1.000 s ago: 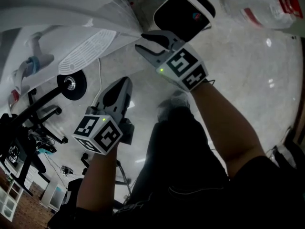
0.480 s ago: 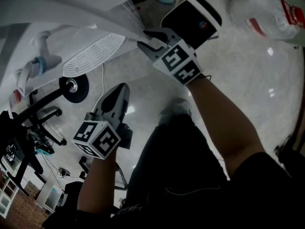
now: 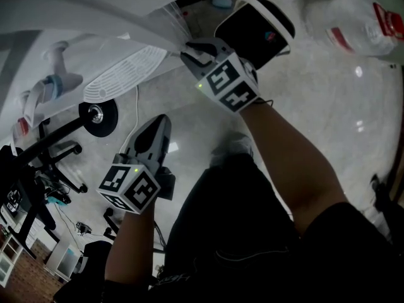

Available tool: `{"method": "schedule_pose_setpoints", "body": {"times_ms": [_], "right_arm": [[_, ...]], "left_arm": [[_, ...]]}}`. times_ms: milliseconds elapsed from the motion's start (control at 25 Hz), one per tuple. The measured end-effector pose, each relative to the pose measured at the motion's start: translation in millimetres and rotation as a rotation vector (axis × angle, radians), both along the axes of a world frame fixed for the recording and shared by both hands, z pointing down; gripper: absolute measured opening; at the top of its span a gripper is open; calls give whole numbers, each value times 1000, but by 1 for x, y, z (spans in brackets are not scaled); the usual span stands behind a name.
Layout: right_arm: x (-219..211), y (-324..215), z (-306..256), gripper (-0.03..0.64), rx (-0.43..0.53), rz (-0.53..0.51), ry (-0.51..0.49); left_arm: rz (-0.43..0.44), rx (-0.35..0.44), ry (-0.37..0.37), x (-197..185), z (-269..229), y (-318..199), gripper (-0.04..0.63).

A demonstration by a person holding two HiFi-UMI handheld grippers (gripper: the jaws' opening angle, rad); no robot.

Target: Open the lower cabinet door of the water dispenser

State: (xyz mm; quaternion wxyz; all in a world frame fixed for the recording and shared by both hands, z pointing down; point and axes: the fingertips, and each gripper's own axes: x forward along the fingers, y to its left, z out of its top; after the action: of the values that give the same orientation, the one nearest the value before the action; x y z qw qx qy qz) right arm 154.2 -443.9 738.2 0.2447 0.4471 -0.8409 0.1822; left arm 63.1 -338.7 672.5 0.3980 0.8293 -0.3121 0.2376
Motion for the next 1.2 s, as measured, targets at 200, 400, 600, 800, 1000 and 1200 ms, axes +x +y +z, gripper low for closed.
{"method": "schedule_pose_setpoints", "body": {"times_ms": [200,400,600,800,1000,1200], "right_arm": [[1,0,0,80,-2,14,0],[2,1,0,66,2,21,8],[1,2,1,57,6,24,13],[2,3,0,49,4,31,22],[-1,12,1,49,-4,21,27],[-5,27,2,49,-21,11,25]], "left_arm": [[-44,-16,1,-7,4,-1,0],[-39,-10,2,-5,2,0,0],[-43,-13,-3,-7,3,2,0],[-41,-25,-4,-8,4,7,0],[-44,-35,-3,-12,4,12,0],[-51,-49,5,-10,5,19,0]]}}
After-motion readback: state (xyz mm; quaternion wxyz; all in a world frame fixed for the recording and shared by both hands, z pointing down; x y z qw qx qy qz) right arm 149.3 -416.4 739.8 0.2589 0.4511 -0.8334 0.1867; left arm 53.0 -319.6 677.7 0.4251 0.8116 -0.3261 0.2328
